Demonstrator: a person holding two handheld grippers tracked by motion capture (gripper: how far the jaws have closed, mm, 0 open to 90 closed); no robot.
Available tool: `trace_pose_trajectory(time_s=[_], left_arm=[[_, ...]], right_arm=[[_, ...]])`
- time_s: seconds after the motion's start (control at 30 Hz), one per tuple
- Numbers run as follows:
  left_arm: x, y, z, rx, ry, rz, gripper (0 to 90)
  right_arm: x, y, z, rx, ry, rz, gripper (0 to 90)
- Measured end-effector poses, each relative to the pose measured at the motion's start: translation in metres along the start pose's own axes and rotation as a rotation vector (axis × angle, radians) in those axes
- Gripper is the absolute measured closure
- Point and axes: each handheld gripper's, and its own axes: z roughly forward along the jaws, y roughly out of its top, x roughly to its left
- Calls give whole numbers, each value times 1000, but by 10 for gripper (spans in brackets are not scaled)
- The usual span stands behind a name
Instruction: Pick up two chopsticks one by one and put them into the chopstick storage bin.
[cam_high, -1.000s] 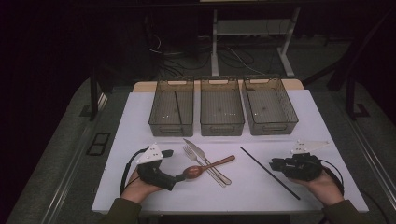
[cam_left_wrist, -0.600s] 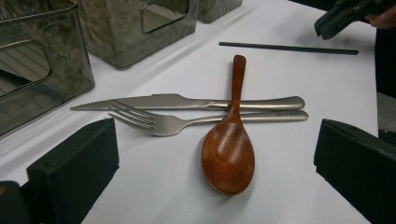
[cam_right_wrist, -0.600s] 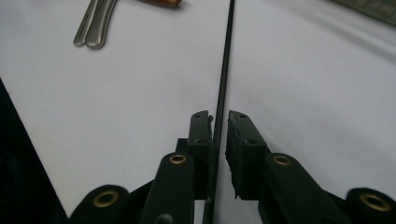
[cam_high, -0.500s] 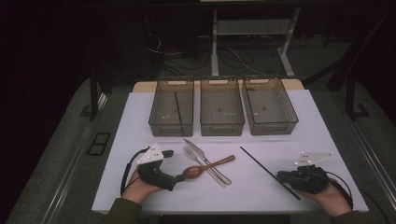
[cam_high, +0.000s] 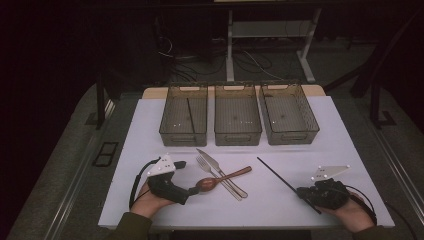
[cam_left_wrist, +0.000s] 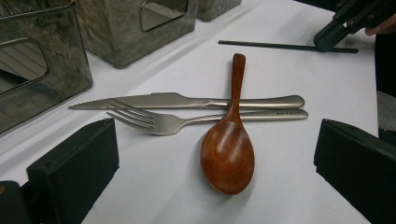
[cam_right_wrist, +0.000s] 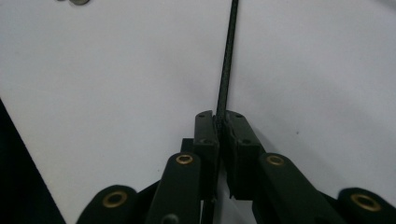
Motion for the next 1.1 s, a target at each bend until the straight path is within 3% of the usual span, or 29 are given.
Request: trace_pose_trajectory(time_s=[0.17,0.4,0.7,1.1], left_arm=[[-1,0,1,-1,0,0,0],[0,0,0,0,1,1,0],[0,0,0,1,2,2,0],[1,0,0,6,2,3,0]], right_arm=[[1,0,0,4,-5,-15,842],[-3,1,-1,-5,-2,1,846],[-10,3,-13,-103,18,36,846],[-12,6,-22,-167,36,40,846]])
